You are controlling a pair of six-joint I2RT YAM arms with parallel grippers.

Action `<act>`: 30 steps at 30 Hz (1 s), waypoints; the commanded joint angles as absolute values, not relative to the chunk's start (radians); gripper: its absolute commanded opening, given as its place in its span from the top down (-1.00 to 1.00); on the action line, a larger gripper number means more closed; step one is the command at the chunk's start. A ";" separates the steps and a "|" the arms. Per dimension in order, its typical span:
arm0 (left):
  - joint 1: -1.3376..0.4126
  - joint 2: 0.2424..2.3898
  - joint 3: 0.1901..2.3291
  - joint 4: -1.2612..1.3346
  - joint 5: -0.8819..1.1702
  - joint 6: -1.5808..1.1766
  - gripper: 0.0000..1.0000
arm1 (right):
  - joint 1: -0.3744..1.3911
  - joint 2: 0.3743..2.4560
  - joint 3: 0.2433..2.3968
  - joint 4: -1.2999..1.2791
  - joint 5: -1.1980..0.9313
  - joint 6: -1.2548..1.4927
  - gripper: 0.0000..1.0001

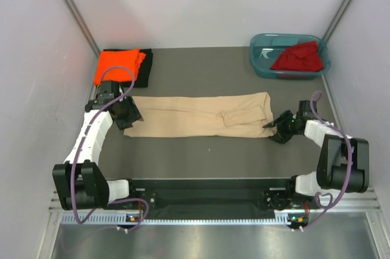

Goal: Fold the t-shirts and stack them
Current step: Fold the tshirt

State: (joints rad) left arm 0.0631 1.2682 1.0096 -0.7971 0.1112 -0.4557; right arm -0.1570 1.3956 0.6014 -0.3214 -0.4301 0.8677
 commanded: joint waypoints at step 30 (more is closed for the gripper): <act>-0.232 1.272 1.230 -0.831 -0.030 -0.385 -0.08 | -0.273 1.711 1.186 -0.566 -0.236 0.520 0.00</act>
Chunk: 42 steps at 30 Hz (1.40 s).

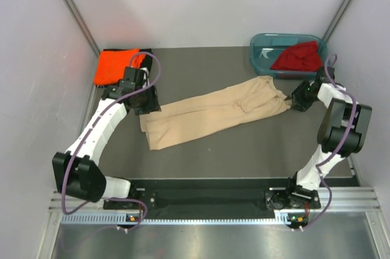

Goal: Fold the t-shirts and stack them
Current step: Fold the tshirt

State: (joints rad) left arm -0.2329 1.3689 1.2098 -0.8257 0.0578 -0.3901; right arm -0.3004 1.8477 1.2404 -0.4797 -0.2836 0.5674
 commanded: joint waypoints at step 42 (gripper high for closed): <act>-0.255 0.933 1.330 -1.017 -0.393 -0.660 -0.08 | 1.137 2.046 1.213 0.270 -0.012 1.851 -0.08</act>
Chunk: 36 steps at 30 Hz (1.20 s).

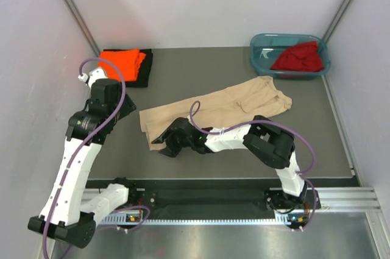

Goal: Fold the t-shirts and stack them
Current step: Fold the tshirt

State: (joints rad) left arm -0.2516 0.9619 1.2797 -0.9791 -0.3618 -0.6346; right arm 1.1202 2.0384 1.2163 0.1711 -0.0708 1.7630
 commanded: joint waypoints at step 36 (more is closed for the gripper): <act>-0.284 0.974 1.404 -1.123 -0.508 -0.782 -0.08 | 1.177 2.213 1.341 0.020 0.101 2.128 0.40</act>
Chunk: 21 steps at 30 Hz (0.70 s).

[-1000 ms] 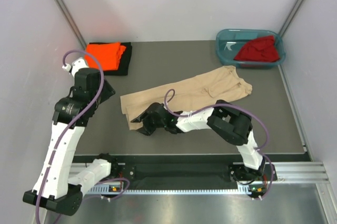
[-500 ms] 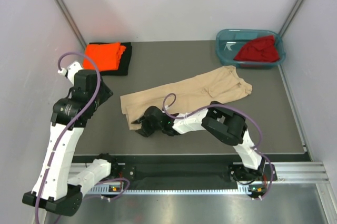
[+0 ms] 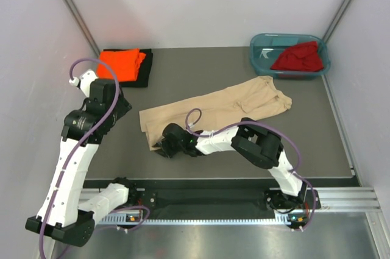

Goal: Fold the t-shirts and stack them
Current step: Fold the tshirt

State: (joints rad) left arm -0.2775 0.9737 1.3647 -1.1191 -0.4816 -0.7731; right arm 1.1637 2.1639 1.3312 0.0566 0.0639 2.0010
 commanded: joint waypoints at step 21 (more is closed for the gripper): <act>-0.314 0.933 1.333 -1.025 -0.370 -0.599 -0.08 | 1.144 2.051 1.128 0.041 -0.029 1.768 1.00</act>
State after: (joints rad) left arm -0.3058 0.9573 1.3624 -1.0988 -0.4595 -0.7010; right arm 1.1557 2.1036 1.1961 0.1486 0.0402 1.8931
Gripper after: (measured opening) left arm 0.543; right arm 0.011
